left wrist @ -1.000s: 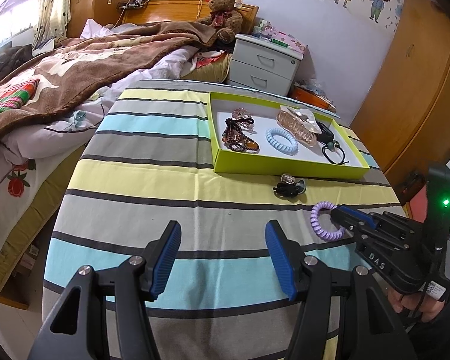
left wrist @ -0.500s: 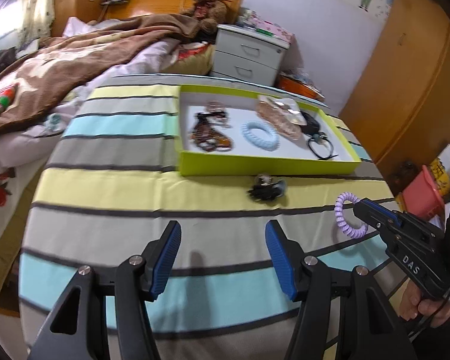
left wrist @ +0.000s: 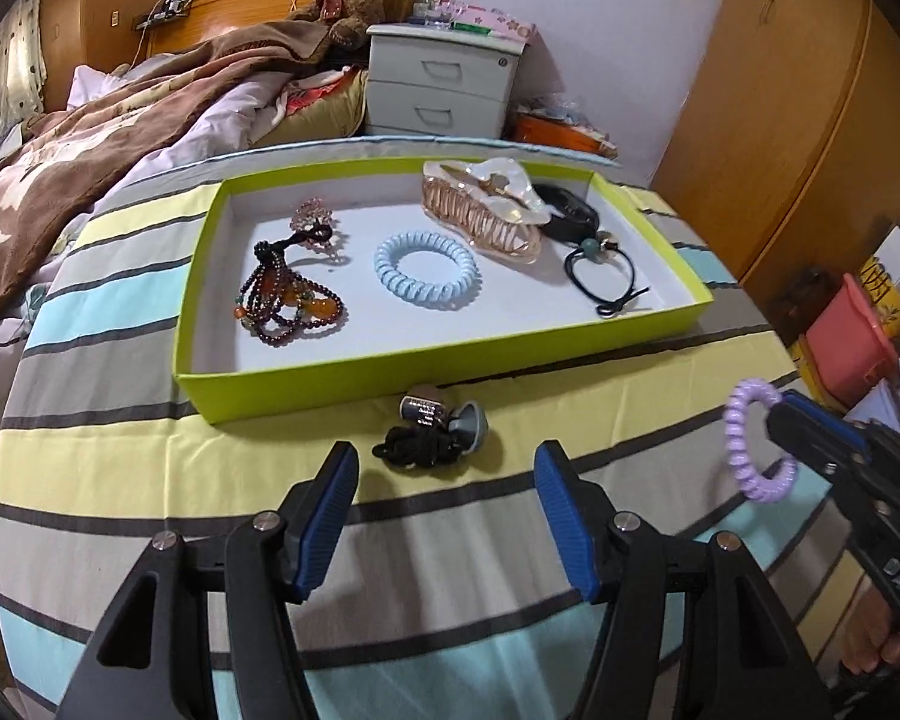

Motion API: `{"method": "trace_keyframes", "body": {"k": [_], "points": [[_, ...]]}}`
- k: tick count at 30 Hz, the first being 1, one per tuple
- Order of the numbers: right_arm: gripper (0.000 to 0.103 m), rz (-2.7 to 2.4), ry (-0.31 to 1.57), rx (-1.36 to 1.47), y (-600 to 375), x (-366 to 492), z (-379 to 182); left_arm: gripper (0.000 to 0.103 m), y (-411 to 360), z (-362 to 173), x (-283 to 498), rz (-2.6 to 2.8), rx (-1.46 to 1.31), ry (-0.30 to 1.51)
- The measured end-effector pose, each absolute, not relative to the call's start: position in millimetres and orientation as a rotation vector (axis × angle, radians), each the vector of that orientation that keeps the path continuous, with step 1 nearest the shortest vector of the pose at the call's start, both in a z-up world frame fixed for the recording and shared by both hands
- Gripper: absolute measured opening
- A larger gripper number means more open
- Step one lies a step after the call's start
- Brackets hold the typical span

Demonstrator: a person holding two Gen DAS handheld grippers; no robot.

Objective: Organize jewelry
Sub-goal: 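Lift the purple coil tie with the right gripper while the left gripper grasps the small black claw clip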

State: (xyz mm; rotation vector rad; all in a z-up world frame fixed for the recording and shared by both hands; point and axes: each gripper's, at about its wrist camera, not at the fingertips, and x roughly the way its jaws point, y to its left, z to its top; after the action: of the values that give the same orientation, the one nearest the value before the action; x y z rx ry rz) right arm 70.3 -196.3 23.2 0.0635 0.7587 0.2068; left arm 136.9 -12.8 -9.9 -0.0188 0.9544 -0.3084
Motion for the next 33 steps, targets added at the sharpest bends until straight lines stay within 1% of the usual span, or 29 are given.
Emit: {"method": "trace_keyframes", "body": {"k": [9,10,12,15,19,22,23,24,29,33], "points": [[0.010,0.207,0.756,0.066,-195.7,70.4,22.8,0.062,-24.9,-17.6,146.0,-0.264,0.037,0.957],[0.010,0.207,0.755,0.066,-195.4,70.4,22.7,0.061,-25.9,-17.6,146.4,-0.261,0.040,0.954],[0.010,0.207,0.757,0.064,-196.0,71.1,22.9,0.051,-26.3,-17.2,146.7,-0.247,0.046,0.950],[0.010,0.206,0.755,0.064,-195.3,72.1,22.8,0.042,-26.5,-16.5,146.5,-0.255,0.042,0.949],[0.010,0.205,0.754,0.064,-195.9,72.3,23.1,0.039,-25.3,-15.3,147.0,-0.261,0.032,0.950],[0.010,0.204,0.750,0.065,-197.1,72.7,24.9,0.033,-24.1,-11.9,145.0,-0.263,0.031,0.939],[0.010,0.203,0.747,0.066,-197.6,73.0,26.0,0.029,-23.6,-10.0,144.4,-0.262,0.030,0.933],[0.010,0.204,0.745,0.067,-197.6,73.1,27.1,0.020,-22.7,-7.4,142.8,-0.261,0.026,0.924],[0.010,0.204,0.737,0.064,-195.9,72.5,30.4,0.016,-20.6,-0.6,136.8,-0.276,0.023,0.914],[0.010,0.203,0.736,0.066,-196.0,72.3,31.7,0.015,-15.3,-1.6,136.2,-0.281,-0.005,0.916]]}}
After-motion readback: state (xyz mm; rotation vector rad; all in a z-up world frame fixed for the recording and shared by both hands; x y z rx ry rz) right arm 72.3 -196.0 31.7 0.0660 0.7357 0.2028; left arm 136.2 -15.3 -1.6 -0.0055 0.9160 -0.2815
